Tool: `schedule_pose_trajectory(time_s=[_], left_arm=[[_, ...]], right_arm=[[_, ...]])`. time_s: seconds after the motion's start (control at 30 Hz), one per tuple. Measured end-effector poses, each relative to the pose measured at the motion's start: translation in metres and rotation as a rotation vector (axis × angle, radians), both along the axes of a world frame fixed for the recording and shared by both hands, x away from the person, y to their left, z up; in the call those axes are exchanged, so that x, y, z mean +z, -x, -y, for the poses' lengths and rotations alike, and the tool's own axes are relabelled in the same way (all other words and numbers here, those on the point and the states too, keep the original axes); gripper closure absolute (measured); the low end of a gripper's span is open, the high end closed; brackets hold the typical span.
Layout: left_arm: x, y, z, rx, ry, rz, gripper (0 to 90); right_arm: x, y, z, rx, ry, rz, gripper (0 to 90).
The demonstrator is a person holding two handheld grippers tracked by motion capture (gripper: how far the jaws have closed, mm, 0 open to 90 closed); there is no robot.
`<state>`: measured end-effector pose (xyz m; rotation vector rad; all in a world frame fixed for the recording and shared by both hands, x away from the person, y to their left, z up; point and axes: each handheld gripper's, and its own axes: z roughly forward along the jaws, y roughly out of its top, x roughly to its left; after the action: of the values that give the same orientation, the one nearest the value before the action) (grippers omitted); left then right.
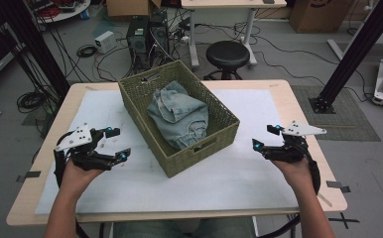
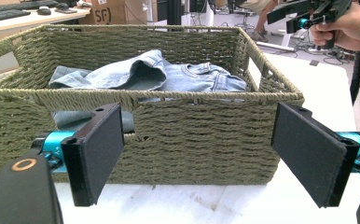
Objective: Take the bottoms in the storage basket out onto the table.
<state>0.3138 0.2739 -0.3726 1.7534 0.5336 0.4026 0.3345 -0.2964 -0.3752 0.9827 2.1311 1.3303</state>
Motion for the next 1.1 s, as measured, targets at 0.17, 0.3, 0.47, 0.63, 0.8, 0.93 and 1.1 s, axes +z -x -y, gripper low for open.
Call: schedule_pose_trajectory(time_s=[0.17,0.3,0.47,0.63,0.8,0.93,1.1], left_arm=[[-0.002,0.001,-0.003,0.009,-0.014,-0.008,17.1],[-0.003,0.003,-0.004,0.014,-0.018,-0.013,17.1],[-0.003,0.003,-0.004,0.011,-0.014,-0.012,17.0],[-0.001,0.002,-0.008,0.020,-0.002,-0.007,17.1],[-0.002,0.001,-0.011,0.020,0.005,-0.011,17.1],[-0.003,0.000,-0.011,0.020,0.000,-0.016,17.0],[-0.005,0.000,-0.012,0.018,-0.002,-0.021,17.0]], right_arm=[[-0.001,-0.007,0.001,-0.003,-0.019,-0.010,20.4],[-0.002,-0.005,-0.001,-0.005,-0.014,-0.010,20.4],[0.014,-0.002,-0.012,0.020,-0.027,0.022,20.4],[0.048,-0.025,-0.050,0.087,-0.032,0.036,20.3],[0.064,-0.053,-0.083,0.128,0.001,0.019,20.3],[0.068,-0.079,-0.120,0.178,0.050,-0.021,20.3],[0.061,-0.107,-0.162,0.227,0.083,-0.094,20.3]])
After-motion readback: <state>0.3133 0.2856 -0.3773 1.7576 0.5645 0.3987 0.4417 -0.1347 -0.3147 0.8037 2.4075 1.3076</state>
